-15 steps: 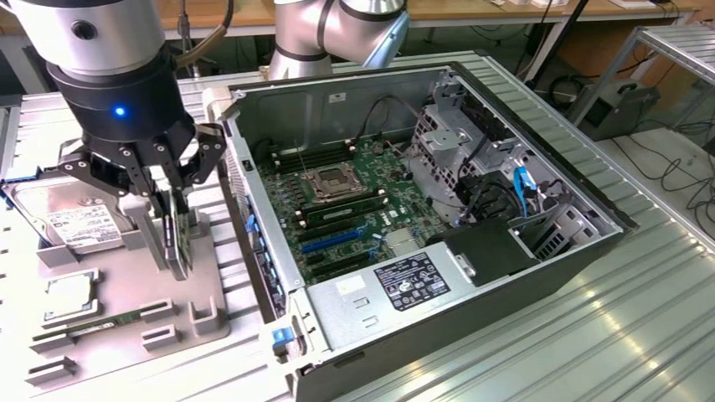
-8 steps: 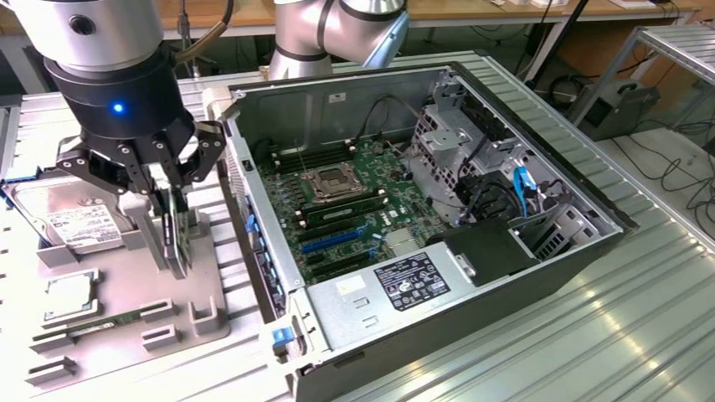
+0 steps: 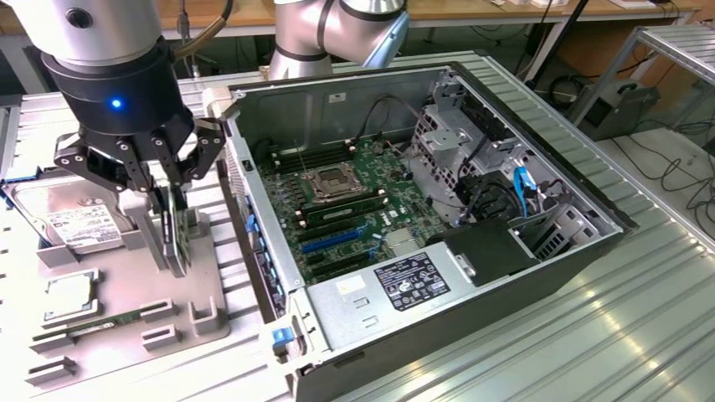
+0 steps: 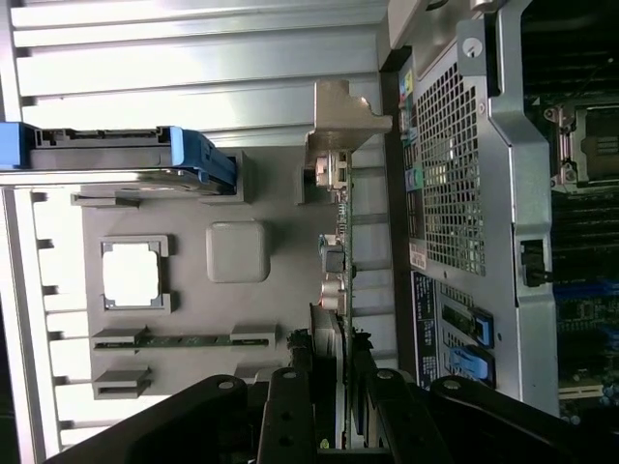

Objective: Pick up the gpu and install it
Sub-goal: 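Pick up the gpu and move the gpu toward the slot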

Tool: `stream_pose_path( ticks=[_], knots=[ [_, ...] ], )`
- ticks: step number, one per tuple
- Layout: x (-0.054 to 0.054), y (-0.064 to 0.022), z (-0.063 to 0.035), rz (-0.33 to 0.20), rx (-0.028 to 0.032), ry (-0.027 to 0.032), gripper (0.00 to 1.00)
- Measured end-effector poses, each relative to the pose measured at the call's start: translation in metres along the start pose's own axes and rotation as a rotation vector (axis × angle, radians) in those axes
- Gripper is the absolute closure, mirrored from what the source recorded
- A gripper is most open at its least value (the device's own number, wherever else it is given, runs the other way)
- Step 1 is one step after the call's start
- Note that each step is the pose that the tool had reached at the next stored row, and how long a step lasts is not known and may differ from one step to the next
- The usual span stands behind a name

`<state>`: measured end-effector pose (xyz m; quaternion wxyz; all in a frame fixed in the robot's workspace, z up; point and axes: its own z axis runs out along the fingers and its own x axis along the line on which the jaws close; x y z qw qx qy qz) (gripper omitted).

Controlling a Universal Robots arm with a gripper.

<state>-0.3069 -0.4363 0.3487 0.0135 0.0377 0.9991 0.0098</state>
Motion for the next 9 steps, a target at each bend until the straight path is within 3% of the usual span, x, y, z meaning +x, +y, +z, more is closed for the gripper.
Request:
stream_pose_path(
  ticks=[9],
  knots=[
    [-0.0001,0.0001,-0.0036,0.0,-0.0001,-0.0001,0.74]
  ],
)
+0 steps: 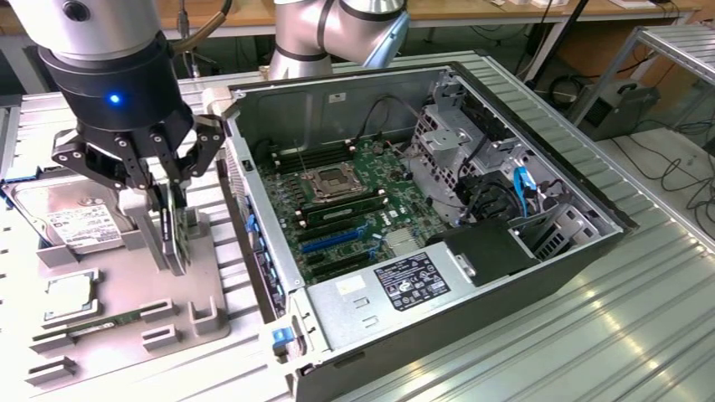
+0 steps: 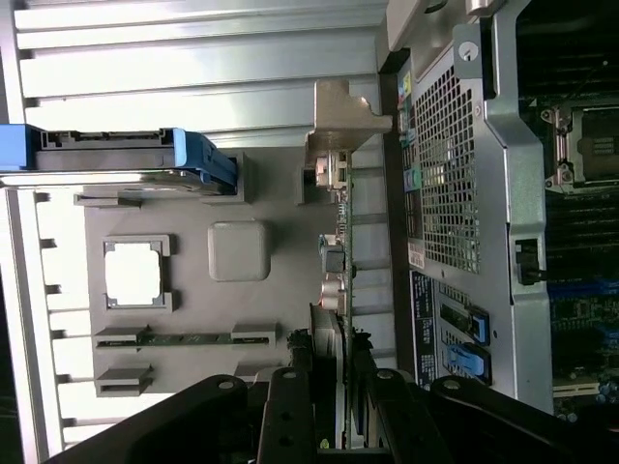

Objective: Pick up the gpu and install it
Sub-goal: 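Pick up the gpu and move the gpu toward the slot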

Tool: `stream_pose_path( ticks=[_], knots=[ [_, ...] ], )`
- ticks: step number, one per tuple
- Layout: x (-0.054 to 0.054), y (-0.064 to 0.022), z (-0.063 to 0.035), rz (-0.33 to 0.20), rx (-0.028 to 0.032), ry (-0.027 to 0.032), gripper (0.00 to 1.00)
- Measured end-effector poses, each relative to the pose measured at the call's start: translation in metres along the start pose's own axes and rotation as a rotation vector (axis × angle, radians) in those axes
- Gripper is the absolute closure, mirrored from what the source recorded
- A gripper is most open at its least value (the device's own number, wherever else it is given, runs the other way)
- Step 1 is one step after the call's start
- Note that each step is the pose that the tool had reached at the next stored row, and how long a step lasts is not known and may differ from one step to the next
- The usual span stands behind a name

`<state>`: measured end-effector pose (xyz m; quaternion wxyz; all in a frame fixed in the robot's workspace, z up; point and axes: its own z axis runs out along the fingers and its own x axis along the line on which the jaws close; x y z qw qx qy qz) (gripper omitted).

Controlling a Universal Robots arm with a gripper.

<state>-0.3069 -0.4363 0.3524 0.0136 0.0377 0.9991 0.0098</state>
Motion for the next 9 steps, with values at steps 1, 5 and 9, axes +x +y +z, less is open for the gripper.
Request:
stream_pose_path(
  ticks=[1,5,9],
  knots=[
    [0.0,0.0,-0.0003,0.0,0.0,0.0,0.74],
    [0.0,0.0,-0.0015,0.0,0.0001,0.0001,0.74],
    [-0.0001,0.0001,-0.0022,0.0,0.0001,0.0001,0.74]
  ],
)
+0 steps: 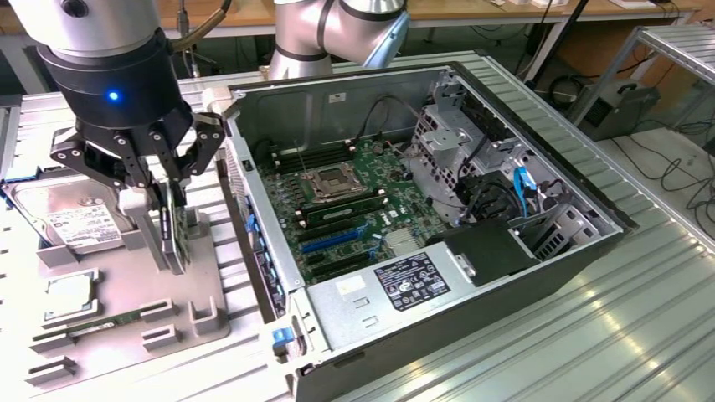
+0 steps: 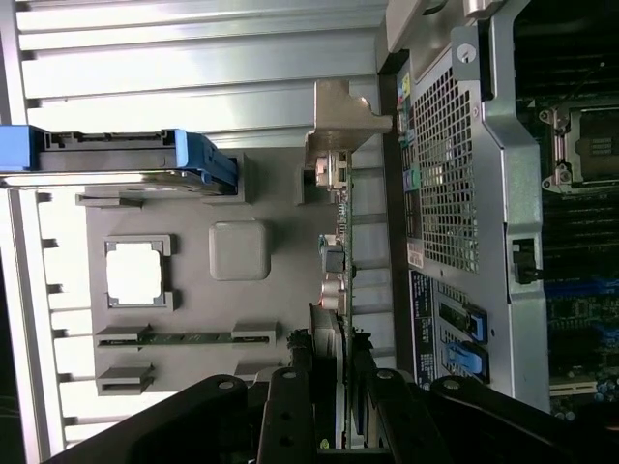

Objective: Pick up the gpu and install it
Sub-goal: 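Pick up the gpu and move the gpu toward the slot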

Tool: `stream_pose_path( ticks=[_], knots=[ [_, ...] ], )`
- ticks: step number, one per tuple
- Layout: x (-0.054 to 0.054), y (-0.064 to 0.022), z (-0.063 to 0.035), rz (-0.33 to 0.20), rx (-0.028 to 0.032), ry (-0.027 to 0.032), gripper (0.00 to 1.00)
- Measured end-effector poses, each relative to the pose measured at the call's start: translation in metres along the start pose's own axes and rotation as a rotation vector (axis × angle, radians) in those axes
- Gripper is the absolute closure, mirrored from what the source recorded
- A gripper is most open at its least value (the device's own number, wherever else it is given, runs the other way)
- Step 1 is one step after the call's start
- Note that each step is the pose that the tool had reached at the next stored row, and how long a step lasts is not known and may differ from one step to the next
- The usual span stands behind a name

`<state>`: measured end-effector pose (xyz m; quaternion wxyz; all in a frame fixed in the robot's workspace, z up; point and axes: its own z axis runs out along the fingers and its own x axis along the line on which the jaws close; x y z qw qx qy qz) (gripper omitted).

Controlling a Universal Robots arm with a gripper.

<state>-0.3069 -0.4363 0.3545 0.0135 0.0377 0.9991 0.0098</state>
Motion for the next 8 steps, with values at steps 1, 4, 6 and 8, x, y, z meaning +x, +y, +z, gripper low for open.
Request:
stream_pose_path(
  ticks=[1,4,6,8],
  knots=[
    [0.0,0.0,-0.0002,0.0,0.0,0.0,0.74],
    [0.0,0.0,-0.0008,0.0,0.0,0.0,0.74],
    [0.0,0.0,-0.0013,0.0,0.0,0.0,0.74],
    [-0.0001,0.0,-0.002,0.0,0.0,0.0,0.74]
  ],
)
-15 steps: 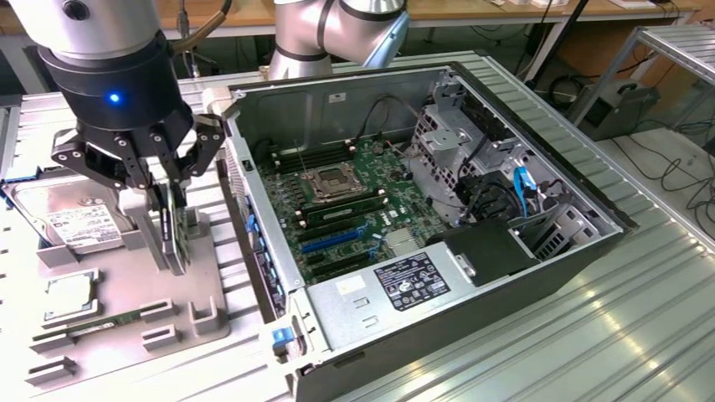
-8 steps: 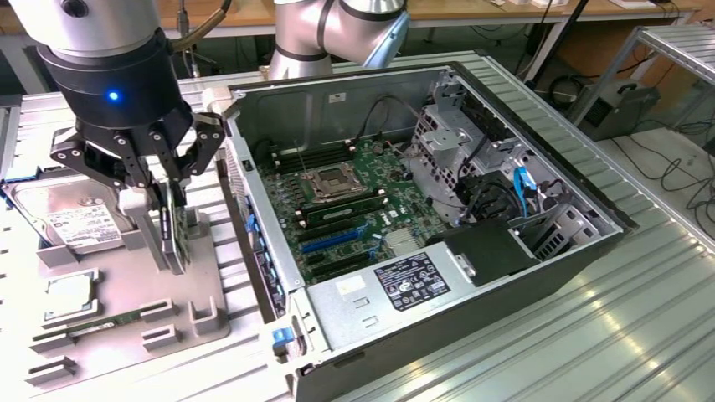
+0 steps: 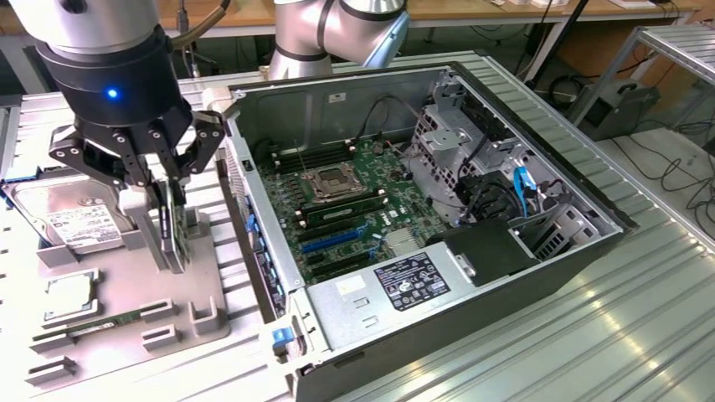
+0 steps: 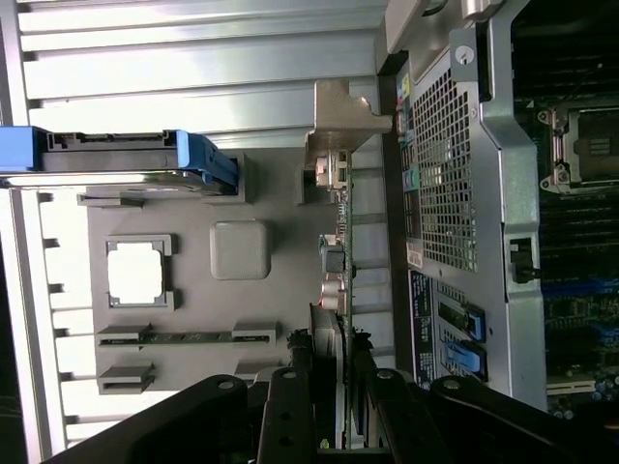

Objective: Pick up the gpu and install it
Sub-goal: 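Pick up the gpu and move the gpu toward the slot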

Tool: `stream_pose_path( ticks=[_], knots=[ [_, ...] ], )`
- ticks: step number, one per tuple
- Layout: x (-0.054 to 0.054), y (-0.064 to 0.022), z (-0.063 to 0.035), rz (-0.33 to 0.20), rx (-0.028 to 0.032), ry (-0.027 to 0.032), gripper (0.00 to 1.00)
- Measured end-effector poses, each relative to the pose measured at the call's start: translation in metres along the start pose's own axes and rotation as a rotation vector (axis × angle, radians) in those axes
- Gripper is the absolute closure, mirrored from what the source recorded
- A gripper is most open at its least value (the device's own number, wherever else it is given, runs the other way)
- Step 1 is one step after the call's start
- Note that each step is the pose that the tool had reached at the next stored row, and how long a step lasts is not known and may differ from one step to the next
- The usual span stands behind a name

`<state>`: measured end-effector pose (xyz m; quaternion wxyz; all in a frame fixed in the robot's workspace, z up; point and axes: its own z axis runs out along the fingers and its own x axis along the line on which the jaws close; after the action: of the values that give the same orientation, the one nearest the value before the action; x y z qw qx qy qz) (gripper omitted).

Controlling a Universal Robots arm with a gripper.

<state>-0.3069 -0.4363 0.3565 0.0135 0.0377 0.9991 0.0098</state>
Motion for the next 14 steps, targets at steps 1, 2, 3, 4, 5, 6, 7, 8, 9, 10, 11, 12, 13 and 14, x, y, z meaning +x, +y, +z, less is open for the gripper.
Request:
stream_pose_path(
  ticks=[1,2,3,4,5,6,7,8,9,10,11,12,13,14],
  knots=[
    [0.0,0.0,-0.0002,0.0,0.0,0.0,0.74],
    [0.0,0.0,-0.0005,0.0,0.0,0.0001,0.74],
    [0.0,0.0,-0.0009,0.0,0.0,0.0,0.74],
    [0.0,0.0,-0.0011,0.0,0.0,0.0,0.74],
    [0.0,0.0,-0.0015,0.0,0.0,0.0,0.74],
    [0.0,0.0,-0.0017,0.0,0.0,0.0,0.74],
    [0.0,0.0,-0.0021,0.0,0.0,0.0,0.74],
    [0.0,0.0,-0.0025,0.0,0.0,0.0,0.74],
    [-0.0001,0.0001,-0.0029,0.0,0.0001,0.0,0.74],
    [-0.0001,0.0,-0.0032,0.0,0.0001,0.0,0.74],
    [-0.0001,0.0001,-0.0038,0.0,0.0,0.0,0.74],
    [-0.0001,0.0001,-0.0042,0.0,0.0001,0.0001,0.74],
    [-0.0001,0.0001,-0.0046,0.0,0.0,0.0,0.74],
    [-0.0001,0.0001,-0.005,0.0,0.0,0.0,0.74]
  ],
)
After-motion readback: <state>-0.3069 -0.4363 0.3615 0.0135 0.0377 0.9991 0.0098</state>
